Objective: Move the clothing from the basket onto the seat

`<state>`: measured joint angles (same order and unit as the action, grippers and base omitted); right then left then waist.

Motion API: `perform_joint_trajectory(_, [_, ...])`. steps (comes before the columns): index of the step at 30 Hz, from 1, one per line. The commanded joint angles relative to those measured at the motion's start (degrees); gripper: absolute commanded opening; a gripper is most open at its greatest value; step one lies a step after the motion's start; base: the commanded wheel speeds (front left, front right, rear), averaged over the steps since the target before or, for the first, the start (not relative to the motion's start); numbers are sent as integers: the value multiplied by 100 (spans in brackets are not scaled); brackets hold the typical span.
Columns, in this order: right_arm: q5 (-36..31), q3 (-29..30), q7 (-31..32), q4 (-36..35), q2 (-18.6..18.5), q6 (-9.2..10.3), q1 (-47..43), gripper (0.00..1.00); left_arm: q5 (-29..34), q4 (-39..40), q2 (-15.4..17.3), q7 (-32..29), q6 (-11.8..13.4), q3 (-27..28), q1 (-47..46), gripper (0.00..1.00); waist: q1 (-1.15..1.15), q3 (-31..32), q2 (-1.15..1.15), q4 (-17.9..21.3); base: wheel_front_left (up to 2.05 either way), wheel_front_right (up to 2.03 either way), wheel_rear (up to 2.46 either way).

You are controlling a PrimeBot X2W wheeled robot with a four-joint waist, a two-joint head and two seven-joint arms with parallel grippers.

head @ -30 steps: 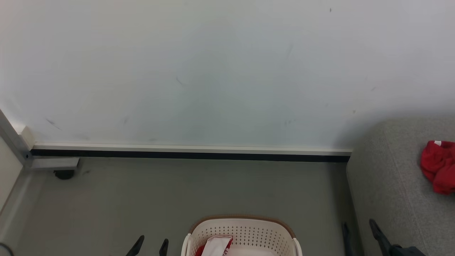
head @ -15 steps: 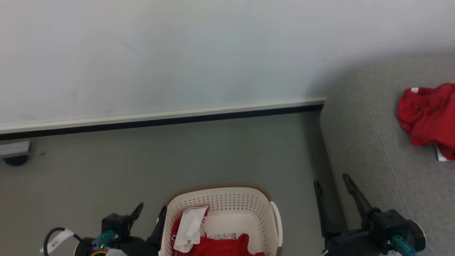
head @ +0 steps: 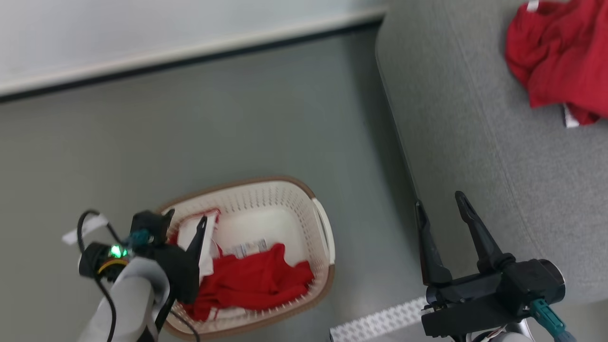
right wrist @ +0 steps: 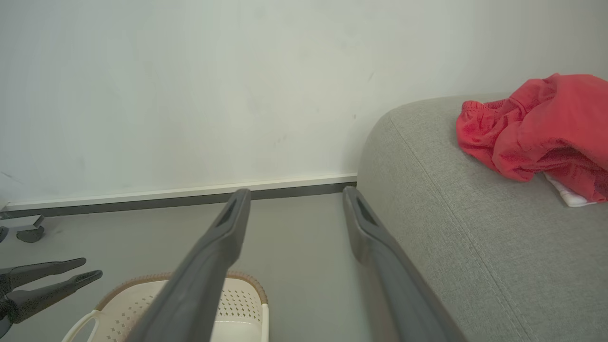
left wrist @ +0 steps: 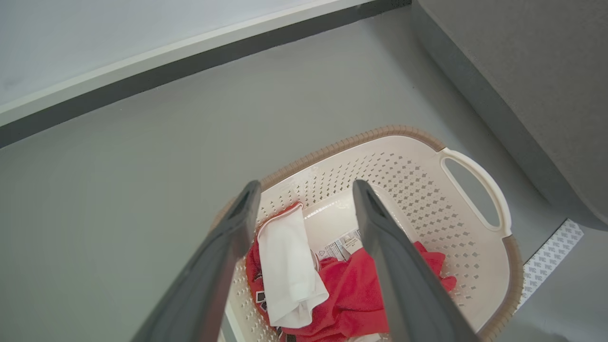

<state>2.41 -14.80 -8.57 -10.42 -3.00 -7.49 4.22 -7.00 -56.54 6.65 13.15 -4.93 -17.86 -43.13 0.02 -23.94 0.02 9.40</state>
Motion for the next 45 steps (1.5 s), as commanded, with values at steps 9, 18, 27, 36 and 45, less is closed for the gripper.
perform_joint_trajectory(9, [-117, 126, -156, -292, 22, 0, -135, 100, 194, -908, -196, -322, 265, -291, -881, 100, -2, -1841, -2, 562, 0, 0, 0])
perform_joint_trajectory(18, [-56, -20, -234, -468, 19, 0, -264, 100, 449, -1456, -179, -716, 958, -547, -1487, 100, -2, -2251, -2, 520, 0, 0, 0])
perform_joint_trajectory(27, [-45, 29, -261, -653, 19, 0, -710, 100, 444, -1670, 39, -1148, 1493, -582, -1683, 100, -2, -2393, -2, 471, 0, 0, 0])
perform_joint_trajectory(36, [-38, 14, -278, -828, 18, 0, -1011, 100, 434, -1717, 152, -1308, 1585, -650, -1760, 37, -2, -2638, -2, 416, 0, 0, 0])
perform_joint_trajectory(45, [-80, 7, -250, -840, 18, 0, -976, 100, 196, -1723, -84, -1075, 1371, -626, -1634, 0, -2, -2496, -2, 285, 0, 0, 0])
